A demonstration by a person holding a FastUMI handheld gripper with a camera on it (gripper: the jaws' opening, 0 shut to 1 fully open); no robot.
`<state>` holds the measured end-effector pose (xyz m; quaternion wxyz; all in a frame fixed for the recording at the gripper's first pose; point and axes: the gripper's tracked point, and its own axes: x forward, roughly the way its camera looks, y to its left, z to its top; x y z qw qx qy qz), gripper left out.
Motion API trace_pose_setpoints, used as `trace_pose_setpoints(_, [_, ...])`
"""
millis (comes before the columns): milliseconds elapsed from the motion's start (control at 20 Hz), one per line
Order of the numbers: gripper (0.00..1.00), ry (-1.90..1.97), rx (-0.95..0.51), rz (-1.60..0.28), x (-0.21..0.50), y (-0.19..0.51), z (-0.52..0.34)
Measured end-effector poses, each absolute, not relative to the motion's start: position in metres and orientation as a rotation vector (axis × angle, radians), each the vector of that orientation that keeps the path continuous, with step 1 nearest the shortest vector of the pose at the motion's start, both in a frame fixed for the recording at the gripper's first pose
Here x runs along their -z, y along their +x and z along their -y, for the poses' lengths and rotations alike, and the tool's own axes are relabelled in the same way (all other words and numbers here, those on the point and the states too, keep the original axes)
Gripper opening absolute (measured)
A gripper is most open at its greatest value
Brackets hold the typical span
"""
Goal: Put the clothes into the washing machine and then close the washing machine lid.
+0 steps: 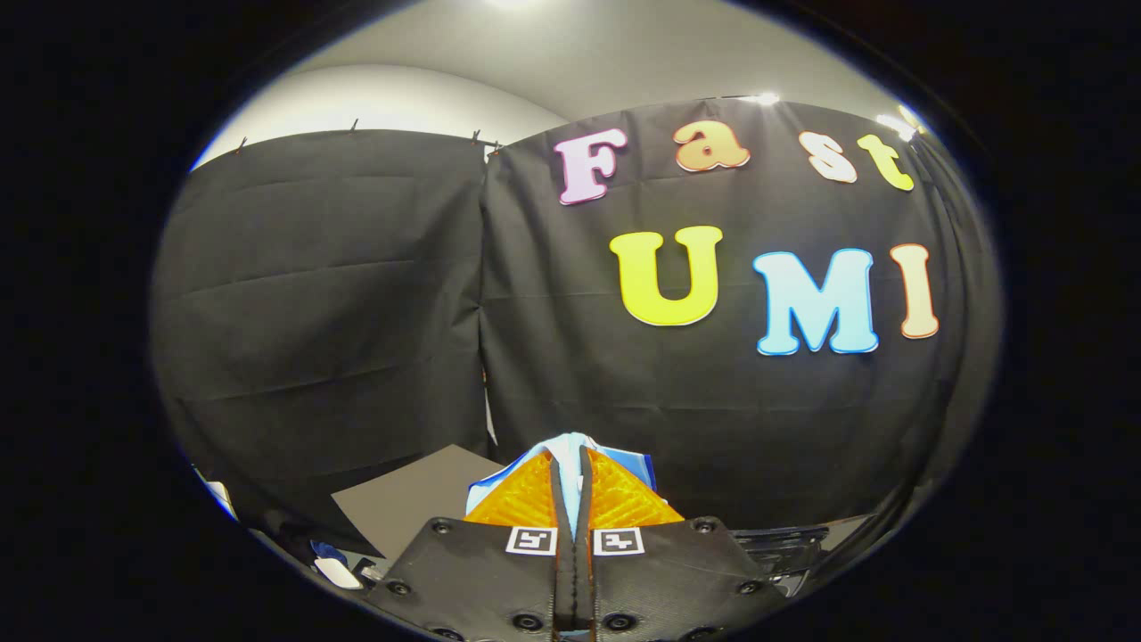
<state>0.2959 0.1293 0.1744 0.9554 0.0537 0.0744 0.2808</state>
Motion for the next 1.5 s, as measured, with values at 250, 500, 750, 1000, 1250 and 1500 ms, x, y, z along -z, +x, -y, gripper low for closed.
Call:
trace_pose_setpoints(250, [0.01,0.132,-0.506,-0.157,-0.162,0.308,-0.075])
trace_pose_setpoints(500, [0.01,0.147,-0.460,-0.171,-0.146,0.314,-0.034])
trace_pose_setpoints(750, [0.01,0.150,-0.433,-0.211,-0.115,0.315,-0.008])
trace_pose_setpoints(1000, [0.01,0.155,-0.420,-0.270,-0.070,0.313,0.003])
trace_pose_setpoints(1250, [0.01,0.152,-0.422,-0.319,-0.029,0.306,0.003])
trace_pose_setpoints(1500, [0.01,0.152,-0.410,-0.391,0.024,0.306,0.002])
